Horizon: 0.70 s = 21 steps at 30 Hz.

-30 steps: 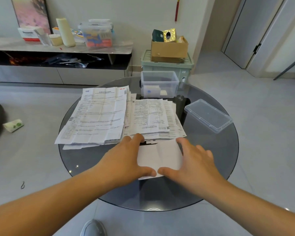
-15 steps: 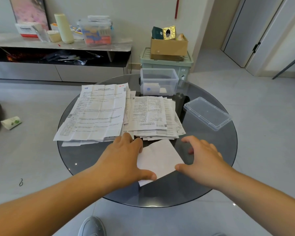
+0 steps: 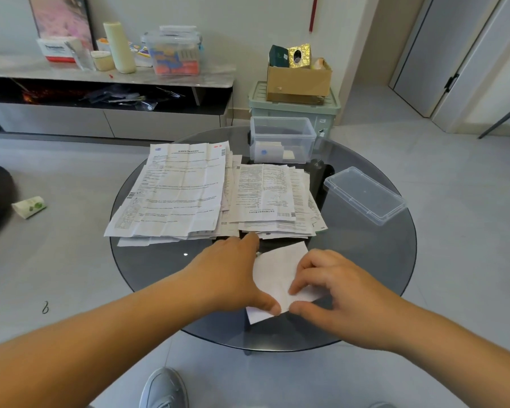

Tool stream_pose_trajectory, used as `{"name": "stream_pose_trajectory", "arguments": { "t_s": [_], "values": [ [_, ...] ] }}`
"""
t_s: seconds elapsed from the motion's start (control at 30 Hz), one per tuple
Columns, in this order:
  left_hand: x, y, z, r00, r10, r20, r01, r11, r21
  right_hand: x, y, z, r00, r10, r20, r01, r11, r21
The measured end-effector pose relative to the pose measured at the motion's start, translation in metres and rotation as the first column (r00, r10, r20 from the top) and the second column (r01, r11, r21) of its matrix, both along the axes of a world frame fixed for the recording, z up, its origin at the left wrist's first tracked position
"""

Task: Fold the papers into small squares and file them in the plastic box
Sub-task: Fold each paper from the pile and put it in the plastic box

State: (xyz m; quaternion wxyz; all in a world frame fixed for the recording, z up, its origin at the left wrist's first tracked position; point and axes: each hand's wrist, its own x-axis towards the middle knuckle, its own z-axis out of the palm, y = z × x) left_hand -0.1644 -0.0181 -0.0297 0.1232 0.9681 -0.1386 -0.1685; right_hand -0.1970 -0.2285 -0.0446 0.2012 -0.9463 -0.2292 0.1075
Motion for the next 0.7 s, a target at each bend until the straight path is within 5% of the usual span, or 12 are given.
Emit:
{"name": "stream_pose_trajectory", "arguments": {
  "t_s": [0.13,0.27,0.33,0.57,0.63,0.7],
  "values": [
    [0.002,-0.001,0.005,0.997,0.034,-0.068,-0.04,0.995,-0.088,-0.003,0.002,0.004,0.999,0.038,0.019,-0.036,0.998,-0.059],
    [0.005,0.005,0.004,0.961,0.163,-0.223,-0.246,0.871,-0.425,-0.009,0.006,0.008,0.997,0.049,0.065,-0.04,0.991,-0.128],
    [0.004,0.008,0.004,0.912,0.147,-0.383,-0.35,0.767,-0.537,-0.011,0.007,0.008,0.994,0.047,0.096,-0.034,0.99,-0.137],
    [0.003,0.01,0.016,0.643,-0.056,-0.764,-0.593,0.594,-0.543,-0.01,0.003,0.001,0.986,-0.021,0.163,0.032,0.997,-0.07],
    [0.001,0.013,0.019,0.664,-0.127,-0.737,-0.498,0.659,-0.563,-0.006,0.001,-0.001,0.988,-0.052,0.148,0.053,0.999,-0.002],
    [-0.001,0.016,0.016,0.812,-0.135,-0.569,-0.226,0.825,-0.518,-0.002,0.0,-0.001,0.99,-0.1,0.098,0.096,0.995,0.04]
  ]
}}
